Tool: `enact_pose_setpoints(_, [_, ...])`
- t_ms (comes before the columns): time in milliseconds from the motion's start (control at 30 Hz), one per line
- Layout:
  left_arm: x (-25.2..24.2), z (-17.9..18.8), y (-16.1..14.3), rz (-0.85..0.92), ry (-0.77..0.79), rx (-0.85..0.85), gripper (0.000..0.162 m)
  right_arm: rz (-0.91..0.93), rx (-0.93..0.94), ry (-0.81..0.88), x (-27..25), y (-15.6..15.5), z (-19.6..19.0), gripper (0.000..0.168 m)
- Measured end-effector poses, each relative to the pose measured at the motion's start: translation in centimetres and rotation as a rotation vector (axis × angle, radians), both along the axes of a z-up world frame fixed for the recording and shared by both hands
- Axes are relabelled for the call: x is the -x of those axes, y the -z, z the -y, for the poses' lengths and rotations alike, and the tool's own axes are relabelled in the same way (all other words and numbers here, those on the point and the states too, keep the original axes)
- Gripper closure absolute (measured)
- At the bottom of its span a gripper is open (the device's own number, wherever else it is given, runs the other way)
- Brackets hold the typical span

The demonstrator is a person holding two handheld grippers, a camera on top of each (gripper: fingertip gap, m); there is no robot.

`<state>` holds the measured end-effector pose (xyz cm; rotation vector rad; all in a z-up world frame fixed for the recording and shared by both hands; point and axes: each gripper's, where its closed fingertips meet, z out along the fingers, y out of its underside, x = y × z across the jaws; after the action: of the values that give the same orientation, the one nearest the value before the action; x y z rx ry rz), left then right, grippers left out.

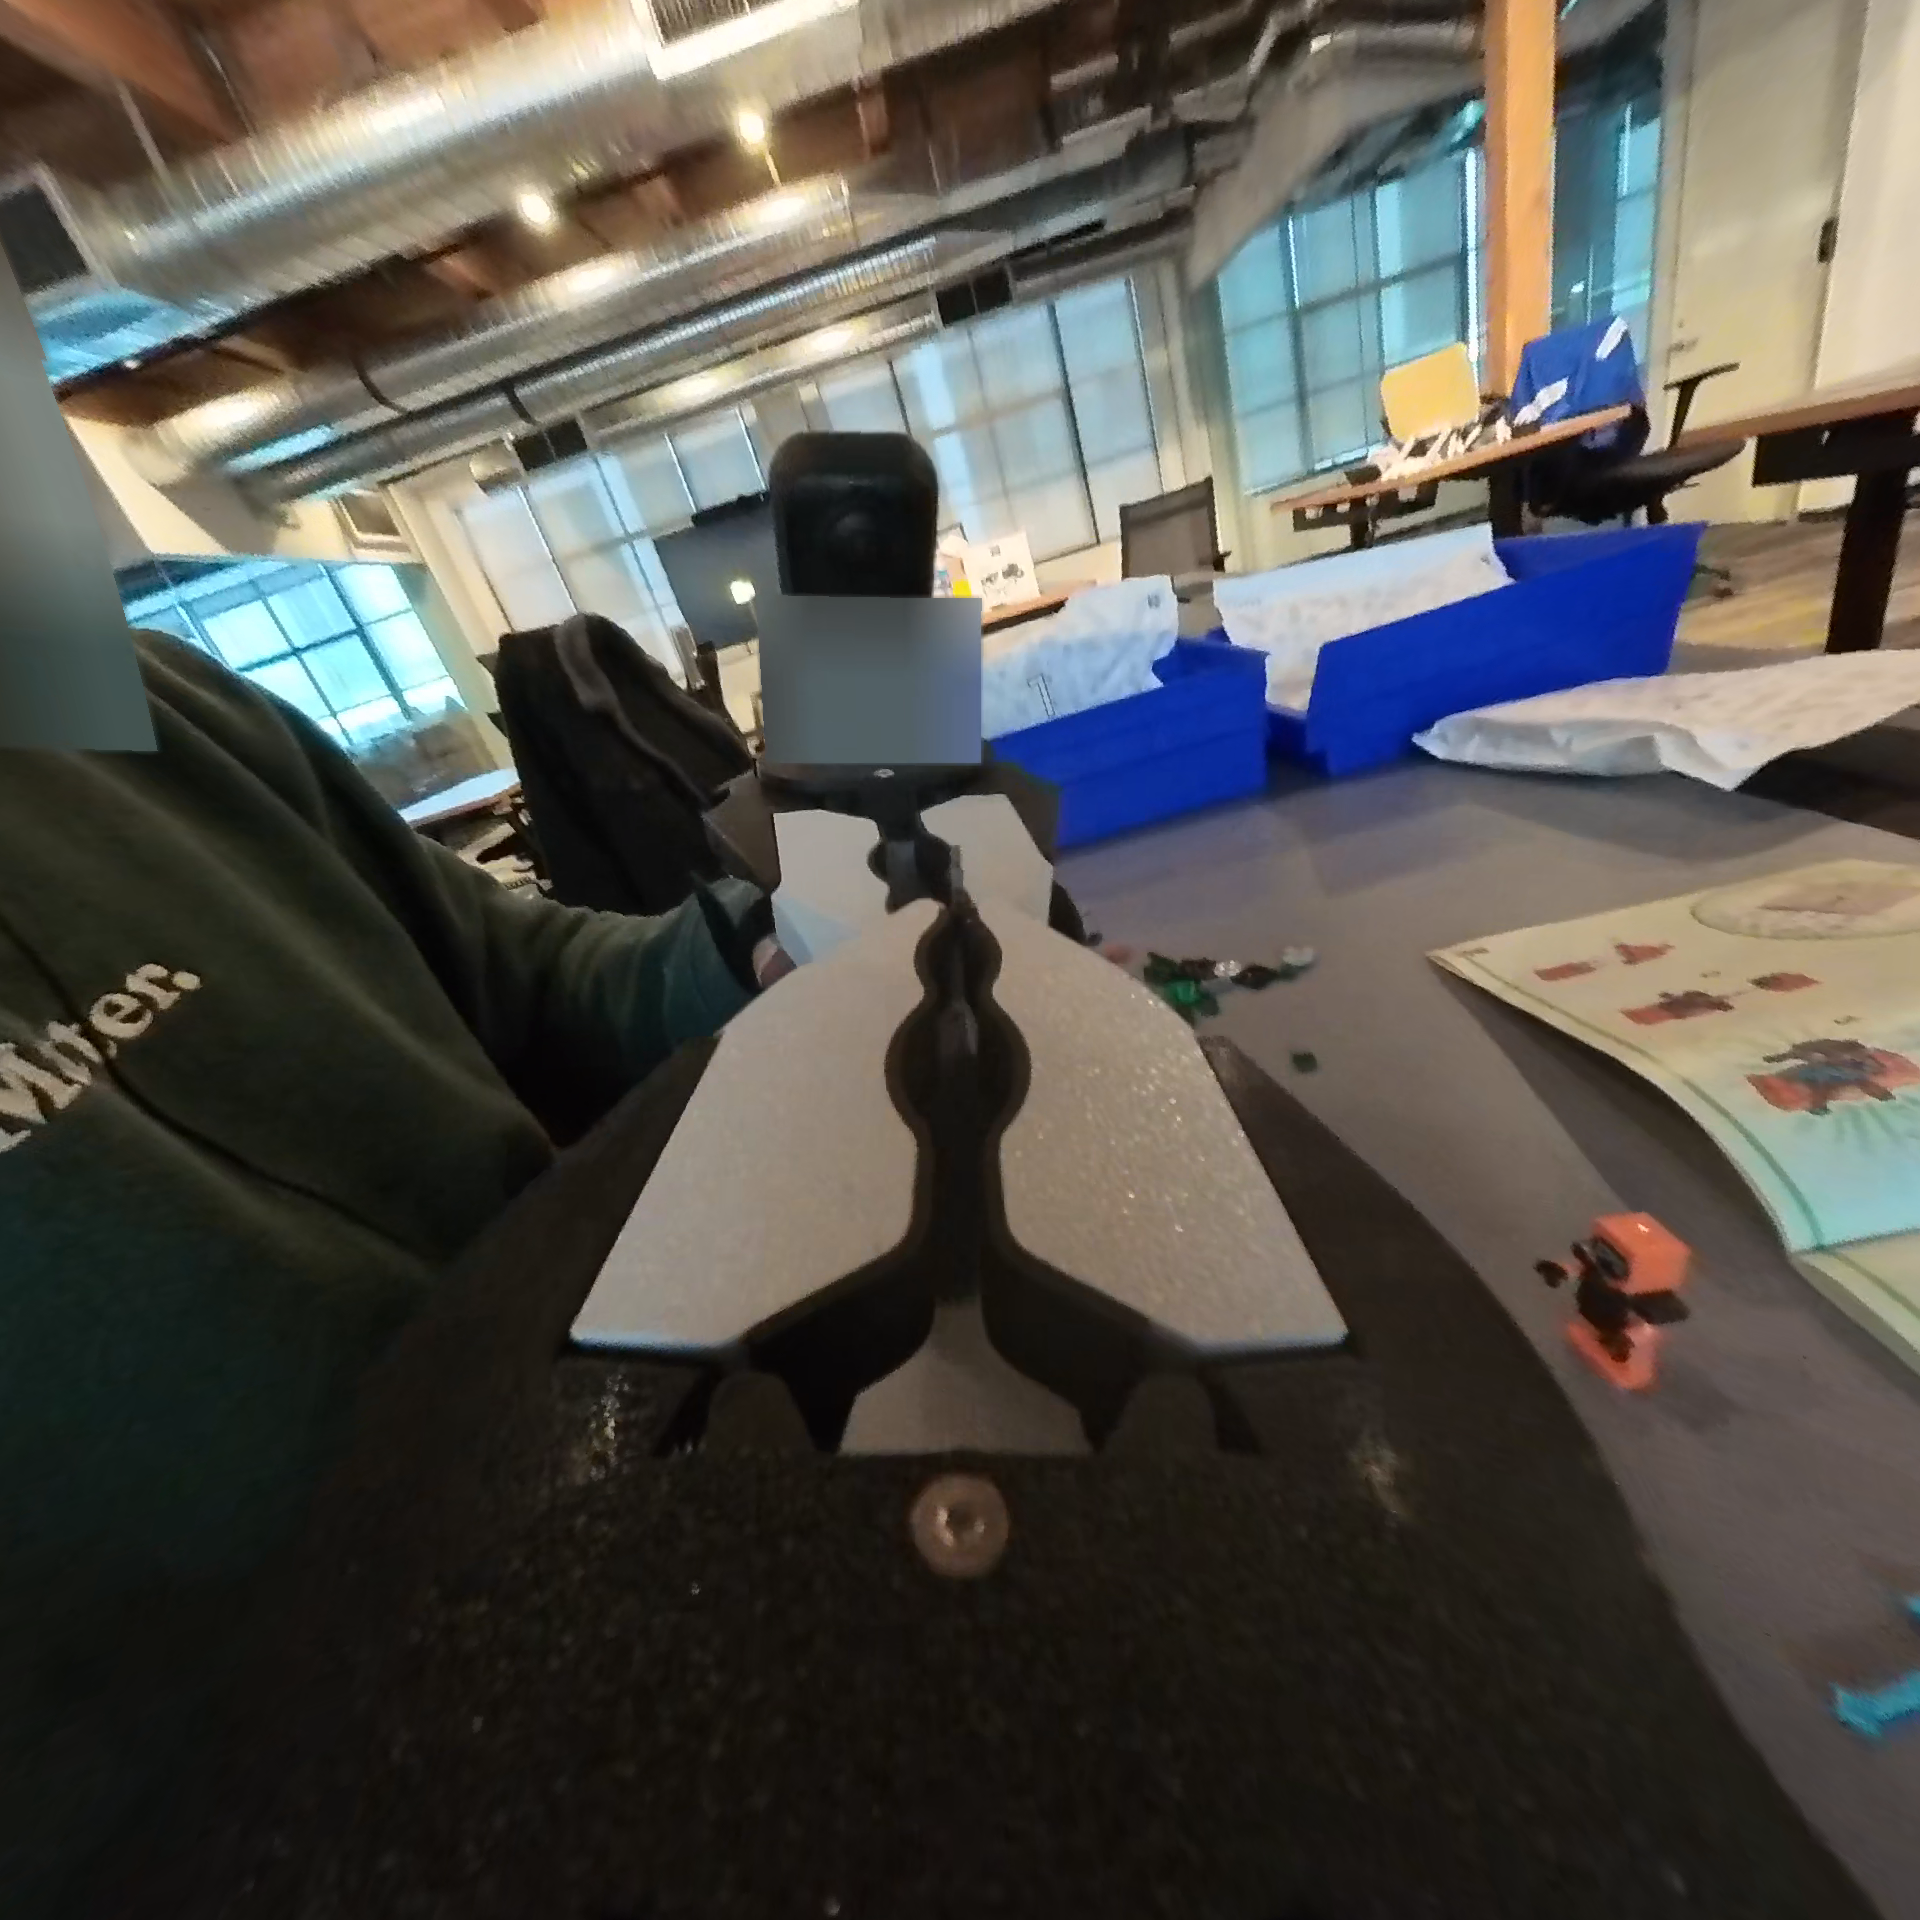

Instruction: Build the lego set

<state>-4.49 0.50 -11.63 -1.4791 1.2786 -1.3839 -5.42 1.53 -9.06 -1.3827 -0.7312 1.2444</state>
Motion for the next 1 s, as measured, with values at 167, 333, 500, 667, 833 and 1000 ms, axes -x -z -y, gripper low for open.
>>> enact_pose_setpoints(167, [-0.3, -0.2, -0.4, 0.006, -0.01, -0.001, 0.16, -0.002, -0.016, 0.007, 0.0, -0.1, 0.0, 0.167])
enact_pose_setpoints(333, [0.0, -0.1, 0.9, -0.113, 0.011, -0.042, 0.161, 0.139, -0.01, -0.028, 0.1, 1.0, 0.1, 0.163])
enact_pose_setpoints(500, [0.2, -0.2, 2.3, -0.223, 0.009, -0.097, 0.16, 0.359, -0.048, -0.061, 0.1, 1.8, -0.1, 0.156])
enact_pose_setpoints(667, [0.2, -0.6, 3.4, -0.283, -0.02, -0.148, 0.16, 0.494, -0.052, -0.088, 0.6, 3.1, -0.3, 0.166])
enact_pose_setpoints(833, [0.6, -2.2, 3.8, -0.284, -0.138, -0.186, 0.158, 0.466, -0.001, 0.009, 0.6, 3.7, -1.7, 0.167])
enact_pose_setpoints(1000, [1.0, -3.5, 4.4, -0.306, -0.247, -0.262, 0.15, 0.386, 0.09, 0.088, 0.4, 4.2, -3.0, 0.167])
